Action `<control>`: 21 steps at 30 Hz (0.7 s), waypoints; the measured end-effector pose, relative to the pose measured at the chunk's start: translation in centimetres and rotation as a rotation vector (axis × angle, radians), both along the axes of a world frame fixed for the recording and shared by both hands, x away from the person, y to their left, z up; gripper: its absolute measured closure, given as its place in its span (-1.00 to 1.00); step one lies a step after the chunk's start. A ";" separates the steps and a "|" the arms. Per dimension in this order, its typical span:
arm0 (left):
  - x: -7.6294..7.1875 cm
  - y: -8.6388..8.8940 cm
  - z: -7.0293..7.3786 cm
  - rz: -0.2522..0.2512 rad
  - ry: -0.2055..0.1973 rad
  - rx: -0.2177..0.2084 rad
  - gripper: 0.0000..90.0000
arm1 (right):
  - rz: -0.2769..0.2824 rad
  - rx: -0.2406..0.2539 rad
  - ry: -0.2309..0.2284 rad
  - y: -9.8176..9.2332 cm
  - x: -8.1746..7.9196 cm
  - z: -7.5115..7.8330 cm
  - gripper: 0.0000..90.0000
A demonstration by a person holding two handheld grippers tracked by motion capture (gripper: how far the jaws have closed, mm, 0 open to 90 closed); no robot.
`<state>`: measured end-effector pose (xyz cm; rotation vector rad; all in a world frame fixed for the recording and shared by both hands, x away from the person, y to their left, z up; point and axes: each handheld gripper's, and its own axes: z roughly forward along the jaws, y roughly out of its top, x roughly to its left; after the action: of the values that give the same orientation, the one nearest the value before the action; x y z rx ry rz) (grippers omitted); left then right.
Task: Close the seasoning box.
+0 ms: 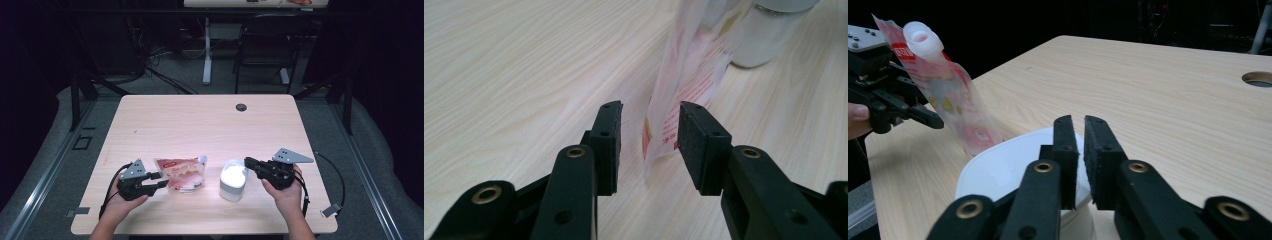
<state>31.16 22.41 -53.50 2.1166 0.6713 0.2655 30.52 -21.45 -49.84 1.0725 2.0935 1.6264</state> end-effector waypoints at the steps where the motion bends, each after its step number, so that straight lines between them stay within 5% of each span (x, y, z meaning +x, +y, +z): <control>1: 0.0 0.0 0.0 0.004 0.002 0.000 0.36 | 0.003 -0.001 -0.002 0.0 -0.1 0.0 0.83; 11: -0.1 0.9 0.2 -0.002 0.011 -0.021 0.31 | -0.042 -0.008 0.012 -1.4 -0.4 -0.8 0.70; 21: 0.1 2.4 0.2 0.035 0.014 -0.039 0.28 | -0.175 0.014 0.047 -3.8 0.0 -2.1 0.55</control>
<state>31.27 24.78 -53.28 2.0726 0.7161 0.2549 30.50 -25.21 -51.94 1.2716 1.9569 1.5488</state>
